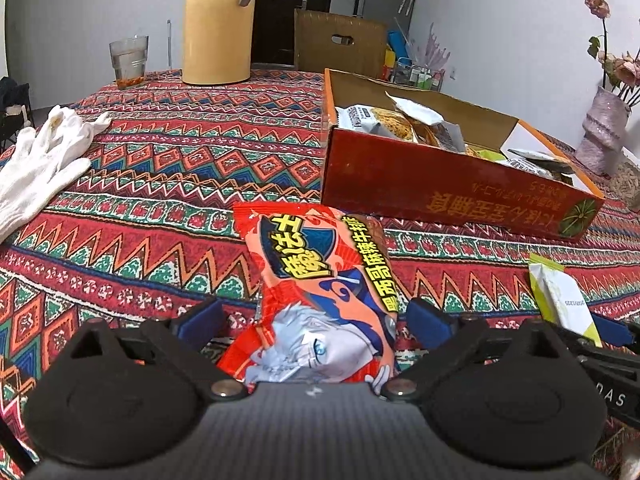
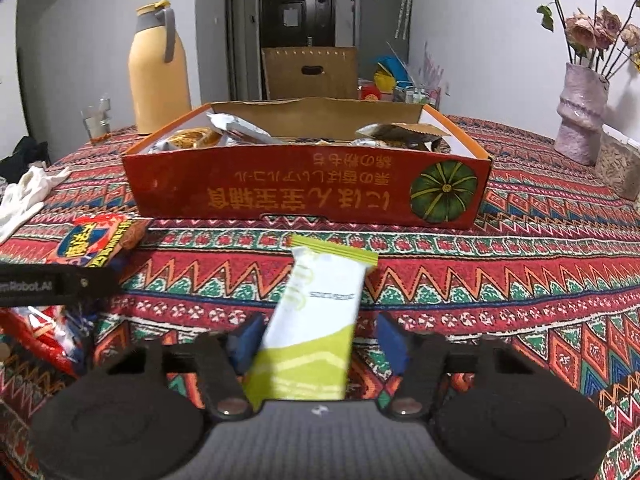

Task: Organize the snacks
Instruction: 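Carry the chip bag and green-and-white bar over the box with both tools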

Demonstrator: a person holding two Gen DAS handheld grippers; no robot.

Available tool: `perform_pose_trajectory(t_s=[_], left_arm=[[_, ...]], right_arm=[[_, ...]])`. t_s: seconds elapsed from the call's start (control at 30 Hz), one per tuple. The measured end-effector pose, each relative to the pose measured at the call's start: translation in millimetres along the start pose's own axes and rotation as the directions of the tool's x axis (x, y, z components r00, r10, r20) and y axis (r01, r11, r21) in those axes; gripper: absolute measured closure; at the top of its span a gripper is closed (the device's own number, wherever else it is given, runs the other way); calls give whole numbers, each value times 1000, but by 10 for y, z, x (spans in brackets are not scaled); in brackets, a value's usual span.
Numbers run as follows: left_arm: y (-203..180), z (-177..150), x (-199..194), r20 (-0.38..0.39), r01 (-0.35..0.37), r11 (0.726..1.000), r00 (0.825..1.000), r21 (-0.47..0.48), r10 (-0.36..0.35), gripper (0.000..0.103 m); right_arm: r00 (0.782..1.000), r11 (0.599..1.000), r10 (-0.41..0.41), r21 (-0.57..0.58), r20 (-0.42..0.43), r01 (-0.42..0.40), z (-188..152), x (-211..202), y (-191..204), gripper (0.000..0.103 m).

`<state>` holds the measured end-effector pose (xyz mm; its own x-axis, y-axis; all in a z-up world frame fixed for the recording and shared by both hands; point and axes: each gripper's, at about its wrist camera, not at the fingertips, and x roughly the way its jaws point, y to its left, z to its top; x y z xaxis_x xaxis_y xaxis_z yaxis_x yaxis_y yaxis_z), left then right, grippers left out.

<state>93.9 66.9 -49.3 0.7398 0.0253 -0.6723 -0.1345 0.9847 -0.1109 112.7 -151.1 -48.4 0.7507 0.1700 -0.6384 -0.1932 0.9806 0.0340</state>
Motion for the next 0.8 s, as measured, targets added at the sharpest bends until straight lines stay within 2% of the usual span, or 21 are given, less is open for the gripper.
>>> perform_pose_trajectory(t_s=[0.03, 0.07, 0.1, 0.17, 0.37, 0.47, 0.8], left_arm=[[-3, -2, -2, 0, 1, 1000, 1000, 2, -1, 4], [-4, -5, -4, -1, 2, 1000, 1000, 4, -2, 8], [-10, -7, -6, -1, 2, 1000, 1000, 8, -2, 11], [-27, -14, -23, 5, -2, 1000, 1000, 18, 2, 26], [-64, -28, -94, 33, -6, 1000, 999, 27, 5, 43], [-90, -18, -131, 39, -3, 1000, 999, 30, 2, 47], [-208, 28, -296, 74, 15, 999, 997, 42, -18, 48]], right_arm=[[1000, 1000, 6, -2, 2, -6, -5, -11, 2, 63], [1000, 1000, 9, -3, 3, -9, -5, -22, 1, 65], [1000, 1000, 11, -2, 4, -11, -9, -29, -4, 65], [1000, 1000, 12, 2, 8, -12, -22, -41, -25, 66], [1000, 1000, 16, 12, 21, -16, -41, -76, -77, 66], [999, 1000, 16, 16, 31, -17, -43, -99, -108, 66], [996, 999, 14, 33, 87, -17, 5, -239, -239, 66]])
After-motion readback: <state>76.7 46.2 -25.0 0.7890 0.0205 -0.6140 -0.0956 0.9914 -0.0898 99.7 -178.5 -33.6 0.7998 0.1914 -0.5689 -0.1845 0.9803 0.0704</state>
